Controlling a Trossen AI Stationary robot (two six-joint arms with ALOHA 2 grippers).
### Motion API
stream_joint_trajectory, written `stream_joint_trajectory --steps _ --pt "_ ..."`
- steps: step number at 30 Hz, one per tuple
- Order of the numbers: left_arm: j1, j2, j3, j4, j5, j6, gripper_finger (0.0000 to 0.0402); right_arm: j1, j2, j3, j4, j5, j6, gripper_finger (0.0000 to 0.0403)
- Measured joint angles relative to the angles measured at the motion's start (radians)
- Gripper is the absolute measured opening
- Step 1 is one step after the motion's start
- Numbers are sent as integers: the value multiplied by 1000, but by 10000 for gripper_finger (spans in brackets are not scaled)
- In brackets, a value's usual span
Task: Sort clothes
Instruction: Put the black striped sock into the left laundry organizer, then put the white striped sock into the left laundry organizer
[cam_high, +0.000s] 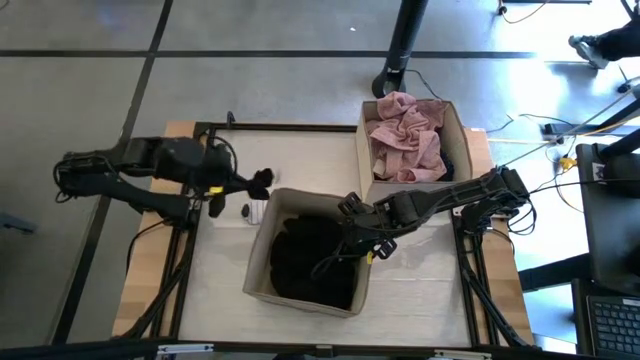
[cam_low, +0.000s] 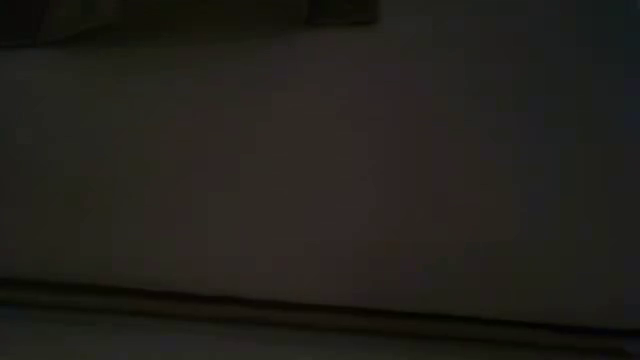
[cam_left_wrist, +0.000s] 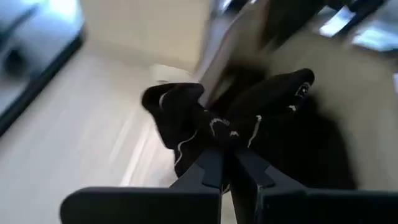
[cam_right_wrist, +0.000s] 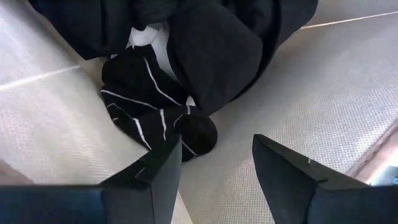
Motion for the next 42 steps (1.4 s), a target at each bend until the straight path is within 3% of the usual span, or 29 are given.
stream_joint_trajectory --steps 4,7,18,28,35,42 --pt "0 17 0 199 108 97 7 0 0 0 0 0 0 198" --pt "-12 71 0 239 156 120 10 0 0 0 5 0 3 198" --pt "-113 337 -1 243 160 236 12 0 0 0 8 0 6 198" --pt "-120 447 -1 250 155 243 16 0 0 0 8 0 8 198" --pt "-109 447 -1 322 64 185 74 0 0 0 8 -1 9 198" --pt "-107 399 12 175 64 172 138 0 0 0 8 -3 8 198"
